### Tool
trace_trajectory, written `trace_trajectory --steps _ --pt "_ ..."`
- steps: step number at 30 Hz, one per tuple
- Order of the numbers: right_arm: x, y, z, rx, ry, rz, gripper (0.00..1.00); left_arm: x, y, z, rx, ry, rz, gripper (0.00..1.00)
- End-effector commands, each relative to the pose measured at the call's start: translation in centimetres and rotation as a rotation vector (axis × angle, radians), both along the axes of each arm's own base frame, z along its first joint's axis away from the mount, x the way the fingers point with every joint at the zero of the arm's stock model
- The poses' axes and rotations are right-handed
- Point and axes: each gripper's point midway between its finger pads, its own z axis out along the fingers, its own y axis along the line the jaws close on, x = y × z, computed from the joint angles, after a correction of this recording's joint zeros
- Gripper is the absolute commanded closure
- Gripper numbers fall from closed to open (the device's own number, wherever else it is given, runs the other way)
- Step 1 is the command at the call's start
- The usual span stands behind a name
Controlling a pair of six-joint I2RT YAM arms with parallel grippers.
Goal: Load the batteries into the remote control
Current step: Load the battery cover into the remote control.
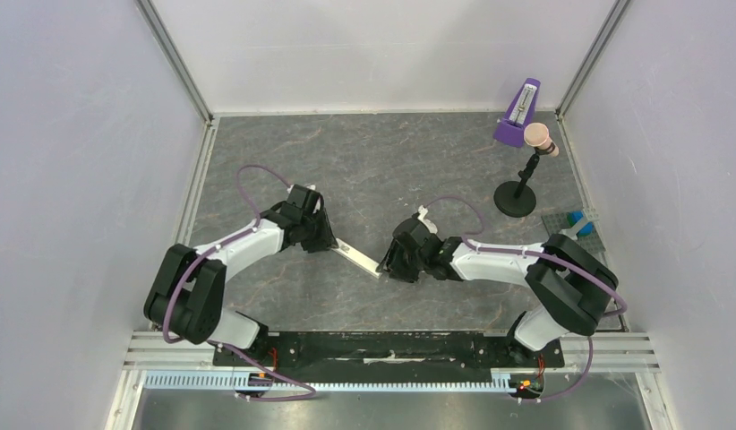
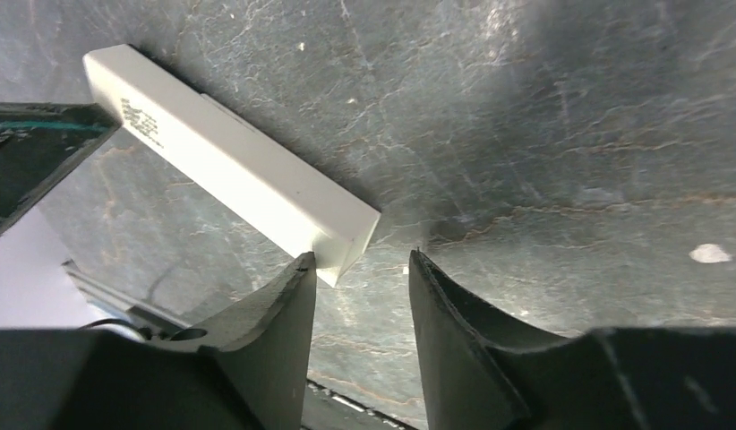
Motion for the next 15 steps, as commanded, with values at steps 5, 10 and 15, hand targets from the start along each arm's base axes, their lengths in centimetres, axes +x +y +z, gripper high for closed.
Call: trace_trajectory --steps 5,10,15 --pt "2.7 -0.8 4.3 -0.066 -0.187 0.041 0.40 1.9 1.3 5.8 0.071 -0.164 -0.011 0.53" --pt "3.5 0.6 6.8 -0.032 -0.301 0.182 0.30 2.8 1.7 8.3 0.087 -0.221 0.008 0.50" --pt "4.5 1.5 7.5 -0.167 -0.455 0.489 0.29 2.9 2.4 9.3 0.101 -0.274 0.018 0.47"
